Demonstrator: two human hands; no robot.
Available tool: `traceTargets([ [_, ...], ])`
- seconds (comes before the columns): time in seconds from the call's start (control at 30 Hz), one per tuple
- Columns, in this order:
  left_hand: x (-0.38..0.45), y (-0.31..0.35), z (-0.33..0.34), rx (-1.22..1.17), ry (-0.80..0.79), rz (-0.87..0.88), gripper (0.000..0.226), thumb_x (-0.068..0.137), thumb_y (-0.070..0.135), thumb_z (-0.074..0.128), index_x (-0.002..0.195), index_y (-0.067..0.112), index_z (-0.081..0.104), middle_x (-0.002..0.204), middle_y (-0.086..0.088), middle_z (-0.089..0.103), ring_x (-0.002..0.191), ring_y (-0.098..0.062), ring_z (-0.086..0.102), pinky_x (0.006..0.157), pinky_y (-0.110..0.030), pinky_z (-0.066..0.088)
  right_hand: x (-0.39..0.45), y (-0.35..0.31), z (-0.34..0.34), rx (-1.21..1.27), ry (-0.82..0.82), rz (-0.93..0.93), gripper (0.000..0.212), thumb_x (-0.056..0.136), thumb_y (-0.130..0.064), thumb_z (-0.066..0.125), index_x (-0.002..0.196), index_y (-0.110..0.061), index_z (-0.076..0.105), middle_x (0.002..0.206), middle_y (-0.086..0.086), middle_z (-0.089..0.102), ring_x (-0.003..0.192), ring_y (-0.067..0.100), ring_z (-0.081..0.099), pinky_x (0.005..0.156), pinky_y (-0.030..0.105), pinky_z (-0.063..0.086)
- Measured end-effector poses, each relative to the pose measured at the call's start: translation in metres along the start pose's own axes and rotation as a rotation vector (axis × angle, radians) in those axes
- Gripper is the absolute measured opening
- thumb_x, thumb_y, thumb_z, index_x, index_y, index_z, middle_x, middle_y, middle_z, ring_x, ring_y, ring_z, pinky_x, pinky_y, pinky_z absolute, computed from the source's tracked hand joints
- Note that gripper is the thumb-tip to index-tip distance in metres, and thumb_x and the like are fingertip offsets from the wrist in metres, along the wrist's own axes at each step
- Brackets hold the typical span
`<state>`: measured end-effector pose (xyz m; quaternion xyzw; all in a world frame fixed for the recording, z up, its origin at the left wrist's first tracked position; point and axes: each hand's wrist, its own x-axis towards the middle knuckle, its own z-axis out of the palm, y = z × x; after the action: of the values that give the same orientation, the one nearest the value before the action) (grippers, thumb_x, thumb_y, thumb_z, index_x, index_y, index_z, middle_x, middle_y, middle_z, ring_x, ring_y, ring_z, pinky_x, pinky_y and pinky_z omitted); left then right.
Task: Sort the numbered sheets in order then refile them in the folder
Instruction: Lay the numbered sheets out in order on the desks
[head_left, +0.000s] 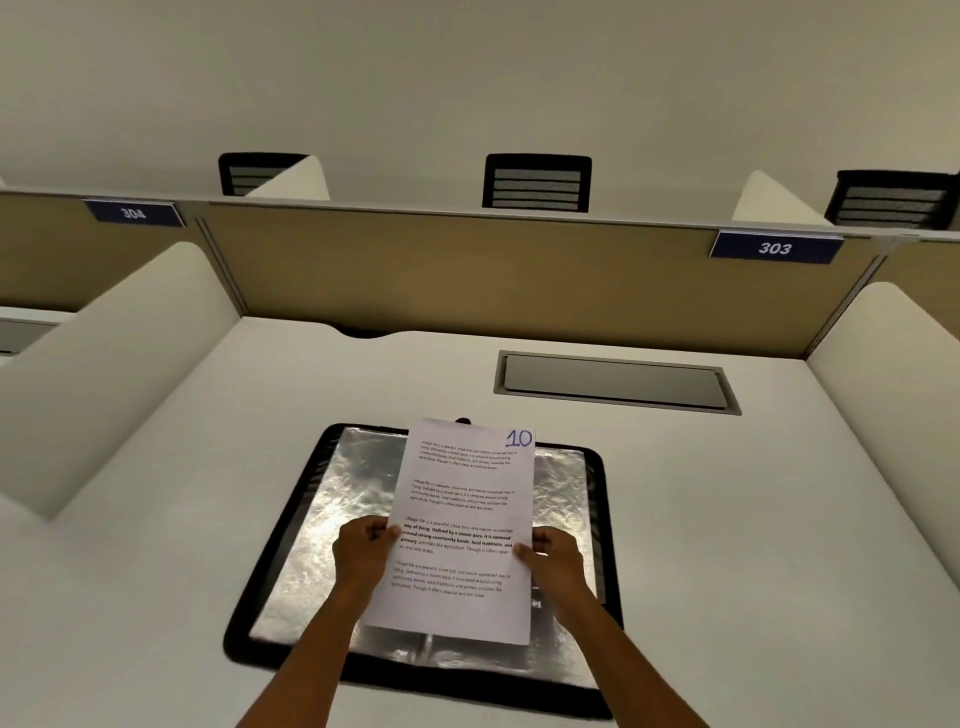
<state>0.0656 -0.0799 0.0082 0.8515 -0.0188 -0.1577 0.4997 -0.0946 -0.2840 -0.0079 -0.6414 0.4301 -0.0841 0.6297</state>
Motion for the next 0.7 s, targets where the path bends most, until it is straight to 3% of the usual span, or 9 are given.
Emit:
traceTargets([
  [0.1, 0.012, -0.011, -0.009, 0.089, -0.008, 0.007, 0.007, 0.085, 0.010, 0.072, 0.079, 0.008, 0.072, 0.075, -0.004, 0.072, 0.069, -0.021, 0.068, 0.068, -0.033, 0.054, -0.001, 0.000, 0.020, -0.056, 0.037, 0.022, 0.011, 0.086, -0.006, 0.074, 0.094, -0.012, 0.068, 0.096, 0.001, 0.073, 0.089, 0.020, 0.071, 0.080, 0.039, 0.061],
  [0.2, 0.019, -0.020, -0.013, 0.187, -0.034, 0.026, 0.011, 0.084, 0.011, 0.074, 0.075, 0.006, 0.069, 0.075, -0.003, 0.070, 0.068, -0.020, 0.065, 0.067, -0.030, 0.051, -0.005, 0.001, 0.034, -0.110, 0.072, 0.042, 0.011, 0.087, -0.005, 0.071, 0.093, -0.013, 0.066, 0.095, 0.002, 0.072, 0.084, 0.015, 0.069, 0.066, 0.023, 0.055],
  [0.3, 0.027, -0.027, -0.015, 0.288, -0.085, 0.051, 0.009, 0.083, 0.015, 0.074, 0.079, 0.008, 0.069, 0.083, -0.004, 0.069, 0.072, -0.018, 0.063, 0.068, -0.026, 0.046, -0.004, 0.006, 0.043, -0.179, 0.130, 0.050, 0.016, 0.087, -0.007, 0.071, 0.102, -0.010, 0.067, 0.099, 0.005, 0.072, 0.085, 0.017, 0.068, 0.064, 0.018, 0.050],
  [0.47, 0.032, -0.027, -0.024, 0.316, -0.027, 0.008, 0.012, 0.084, 0.026, 0.070, 0.086, 0.015, 0.066, 0.087, 0.003, 0.062, 0.080, -0.019, 0.060, 0.069, -0.028, 0.043, -0.006, 0.006, 0.045, -0.298, 0.215, 0.048, 0.027, 0.087, -0.027, 0.074, 0.107, -0.012, 0.065, 0.102, 0.002, 0.071, 0.089, 0.017, 0.066, 0.072, 0.025, 0.048],
  [0.63, 0.046, -0.044, -0.048, 0.384, 0.169, 0.177, 0.014, 0.084, 0.013, 0.070, 0.095, 0.005, 0.071, 0.096, -0.017, 0.064, 0.088, -0.037, 0.061, 0.072, -0.039, 0.045, 0.001, 0.012, 0.024, -0.501, 0.454, -0.053, 0.032, 0.087, -0.030, 0.070, 0.114, -0.014, 0.067, 0.112, 0.014, 0.067, 0.096, 0.027, 0.066, 0.082, 0.036, 0.053],
  [0.7, 0.052, -0.050, -0.059, 0.452, 0.224, 0.186, 0.018, 0.082, 0.010, 0.072, 0.098, 0.004, 0.070, 0.106, -0.022, 0.058, 0.096, -0.042, 0.055, 0.077, -0.047, 0.047, 0.004, 0.012, 0.015, -0.597, 0.510, 0.018, 0.040, 0.087, -0.031, 0.070, 0.122, -0.016, 0.063, 0.126, 0.017, 0.058, 0.111, 0.036, 0.059, 0.089, 0.043, 0.050],
])
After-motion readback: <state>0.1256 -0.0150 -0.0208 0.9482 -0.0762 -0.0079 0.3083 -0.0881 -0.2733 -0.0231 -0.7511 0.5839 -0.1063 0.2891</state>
